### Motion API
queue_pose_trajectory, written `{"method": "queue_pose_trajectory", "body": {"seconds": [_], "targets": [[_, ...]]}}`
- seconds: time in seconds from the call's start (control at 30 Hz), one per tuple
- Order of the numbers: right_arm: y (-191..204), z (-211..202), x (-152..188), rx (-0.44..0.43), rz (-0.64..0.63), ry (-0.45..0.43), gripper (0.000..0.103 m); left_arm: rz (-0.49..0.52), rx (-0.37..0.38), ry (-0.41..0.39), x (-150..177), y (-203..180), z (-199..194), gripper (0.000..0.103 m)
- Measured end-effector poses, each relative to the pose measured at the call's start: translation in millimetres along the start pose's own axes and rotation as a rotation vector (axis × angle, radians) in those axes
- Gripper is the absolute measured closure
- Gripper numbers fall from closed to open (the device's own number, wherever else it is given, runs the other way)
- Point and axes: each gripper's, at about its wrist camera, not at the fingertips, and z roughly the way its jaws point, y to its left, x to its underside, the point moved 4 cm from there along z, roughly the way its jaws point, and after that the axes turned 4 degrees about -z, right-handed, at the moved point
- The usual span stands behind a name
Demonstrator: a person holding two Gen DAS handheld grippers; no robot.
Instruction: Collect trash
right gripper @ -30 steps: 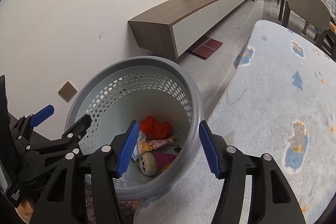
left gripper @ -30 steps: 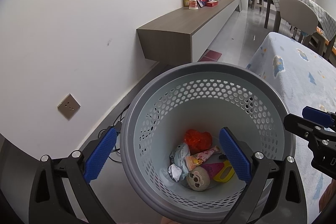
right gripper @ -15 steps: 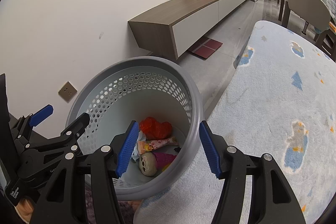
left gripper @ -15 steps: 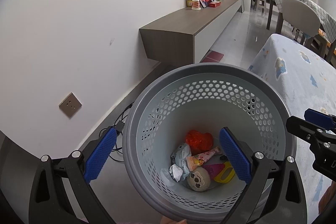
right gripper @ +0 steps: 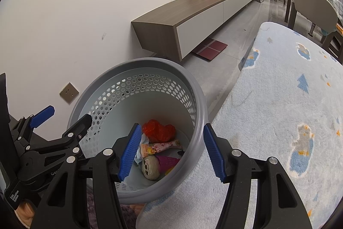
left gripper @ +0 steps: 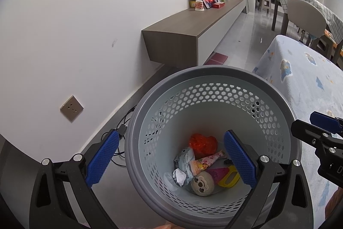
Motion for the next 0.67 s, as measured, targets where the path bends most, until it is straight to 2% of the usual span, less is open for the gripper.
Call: {"method": "queue_pose_trajectory", "body": {"seconds": [0.67], "targets": [[1.7, 0.0, 0.9, -0.001, 0.0, -0.001, 0.045, 0.003, 0.004, 0.0, -0.3, 0.4, 1.6, 0.007]]}}
